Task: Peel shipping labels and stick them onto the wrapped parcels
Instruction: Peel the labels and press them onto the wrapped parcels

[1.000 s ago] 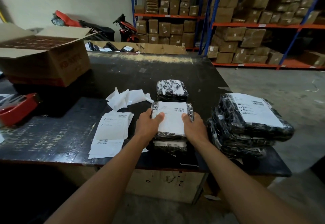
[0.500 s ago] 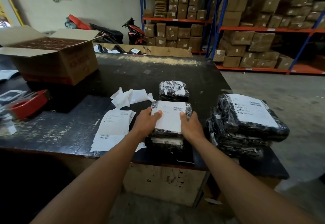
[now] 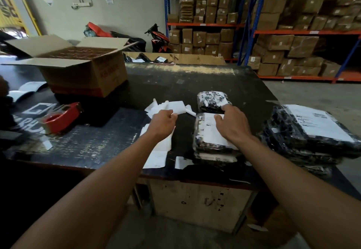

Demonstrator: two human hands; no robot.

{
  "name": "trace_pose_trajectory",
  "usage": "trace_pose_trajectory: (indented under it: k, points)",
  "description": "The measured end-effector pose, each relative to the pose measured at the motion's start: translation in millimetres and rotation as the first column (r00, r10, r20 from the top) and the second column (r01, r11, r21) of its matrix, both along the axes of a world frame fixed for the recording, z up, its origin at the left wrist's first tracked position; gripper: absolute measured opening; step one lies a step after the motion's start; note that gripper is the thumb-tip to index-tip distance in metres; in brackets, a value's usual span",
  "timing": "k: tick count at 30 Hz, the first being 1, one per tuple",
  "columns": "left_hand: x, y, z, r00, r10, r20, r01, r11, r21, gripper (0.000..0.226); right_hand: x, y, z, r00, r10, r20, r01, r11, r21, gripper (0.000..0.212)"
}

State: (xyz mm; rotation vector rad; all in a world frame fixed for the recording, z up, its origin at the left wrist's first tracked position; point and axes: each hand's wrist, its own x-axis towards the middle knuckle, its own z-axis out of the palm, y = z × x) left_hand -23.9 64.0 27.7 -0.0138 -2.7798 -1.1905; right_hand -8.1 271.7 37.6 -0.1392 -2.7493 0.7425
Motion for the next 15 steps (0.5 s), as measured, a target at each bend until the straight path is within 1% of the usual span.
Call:
trace_pose_trajectory:
  k: [3,6,8,10,13,15]
  points:
    - [-7,-41,-4,0.999,0.026,-0.024,-0.028,0.997,-0.071,0.031,-7,-52,8,0.989,0.100,-0.110,-0.099,0.995,0.016,0.025]
    - [-14,-78,-21,0.999,0.034,0.003,-0.034,0.993,-0.115,0.032,-11,-104,-3,0.973,0.208,-0.105,-0.202,0.978,0.060,0.022]
    - [-14,-94,-35,0.998,0.023,0.051,-0.017,0.992,-0.124,0.035,-13,-129,-19,0.977,0.212,-0.032,-0.210,0.976,0.051,0.023]
    - [-13,-107,-49,0.995,0.013,0.102,-0.003,0.995,-0.096,0.040,-15,-144,-38,0.980,0.180,0.087,-0.181,0.983,-0.002,0.025]
    - [-16,-118,-62,0.991,-0.011,0.132,0.017,0.999,-0.045,0.035,-18,-155,-58,0.965,0.116,0.233,-0.096,0.991,-0.096,0.033]
    - [-21,-120,-67,0.990,-0.008,0.142,0.009,1.000,0.000,0.032,-22,-158,-62,0.958,0.075,0.276,-0.038,0.990,-0.135,0.040]
